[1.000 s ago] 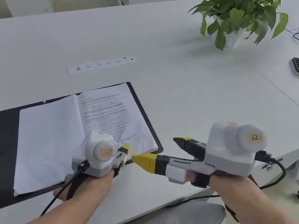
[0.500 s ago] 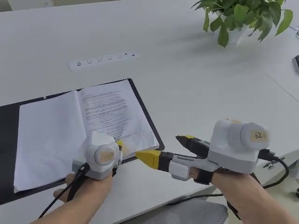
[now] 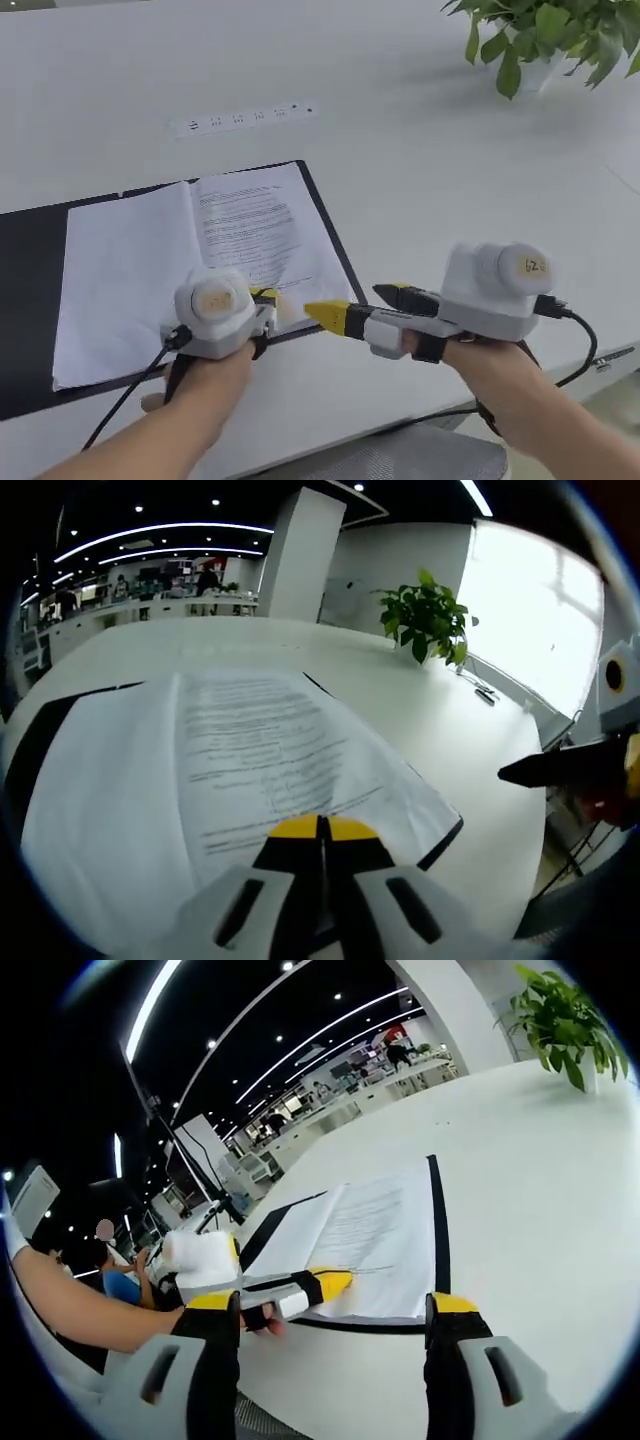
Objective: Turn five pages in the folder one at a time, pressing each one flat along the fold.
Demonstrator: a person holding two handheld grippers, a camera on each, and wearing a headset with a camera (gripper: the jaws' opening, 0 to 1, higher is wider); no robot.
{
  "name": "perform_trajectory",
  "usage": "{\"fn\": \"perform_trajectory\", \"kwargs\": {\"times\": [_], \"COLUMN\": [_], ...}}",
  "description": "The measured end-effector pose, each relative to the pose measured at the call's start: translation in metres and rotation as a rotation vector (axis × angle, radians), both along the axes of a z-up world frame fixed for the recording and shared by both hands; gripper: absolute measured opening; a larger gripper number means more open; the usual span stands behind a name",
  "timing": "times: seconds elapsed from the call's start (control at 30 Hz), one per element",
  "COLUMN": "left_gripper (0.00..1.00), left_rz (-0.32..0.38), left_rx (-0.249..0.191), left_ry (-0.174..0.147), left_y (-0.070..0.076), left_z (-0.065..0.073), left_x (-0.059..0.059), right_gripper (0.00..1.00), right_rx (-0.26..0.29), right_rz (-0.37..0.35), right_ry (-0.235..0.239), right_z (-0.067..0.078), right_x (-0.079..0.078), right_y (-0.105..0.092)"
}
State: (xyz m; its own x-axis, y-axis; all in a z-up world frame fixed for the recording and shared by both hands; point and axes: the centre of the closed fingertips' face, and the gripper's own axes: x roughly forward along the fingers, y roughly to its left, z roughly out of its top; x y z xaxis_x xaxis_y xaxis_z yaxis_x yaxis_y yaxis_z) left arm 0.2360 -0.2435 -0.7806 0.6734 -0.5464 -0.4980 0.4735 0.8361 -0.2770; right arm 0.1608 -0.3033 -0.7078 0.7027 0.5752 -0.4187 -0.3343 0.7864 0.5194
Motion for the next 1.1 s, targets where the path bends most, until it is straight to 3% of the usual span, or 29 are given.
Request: {"fn": "perform_trajectory", "kwargs": {"times": [0.4, 0.57, 0.9, 1.0, 1.1], "left_gripper": [0.00, 0.00, 0.00, 0.00, 0.00], "left_rz": [0.007, 0.023, 0.033, 0.033, 0.033], "left_rx": [-0.049, -0.067, -0.073, -0.074, -0.074], "left_ry": [0.008, 0.021, 0.029, 0.030, 0.028], "left_y": [0.001, 0.001, 0.001, 0.001, 0.001], "left_z": [0.001, 0.001, 0.000, 0.000, -0.001], "left_x": [-0.001, 0.000, 0.000, 0.000, 0.000], "right_gripper": [0.73, 0.66, 0.65, 0.62, 0.60], "right_rx": [0.019, 0.036, 0.085, 0.074, 0.097], "right_rz": [0.006, 0.004, -0.031, -0.043, -0.065], "right_ry": [0.021, 0.024, 0.112, 0.117, 0.130], "right_z": [-0.012, -0.017, -0.041, -0.044, -0.045], "right_x": [0.009, 0.019, 0.027, 0.028, 0.029], "right_y": [0.005, 0.006, 0.004, 0.002, -0.001]}}
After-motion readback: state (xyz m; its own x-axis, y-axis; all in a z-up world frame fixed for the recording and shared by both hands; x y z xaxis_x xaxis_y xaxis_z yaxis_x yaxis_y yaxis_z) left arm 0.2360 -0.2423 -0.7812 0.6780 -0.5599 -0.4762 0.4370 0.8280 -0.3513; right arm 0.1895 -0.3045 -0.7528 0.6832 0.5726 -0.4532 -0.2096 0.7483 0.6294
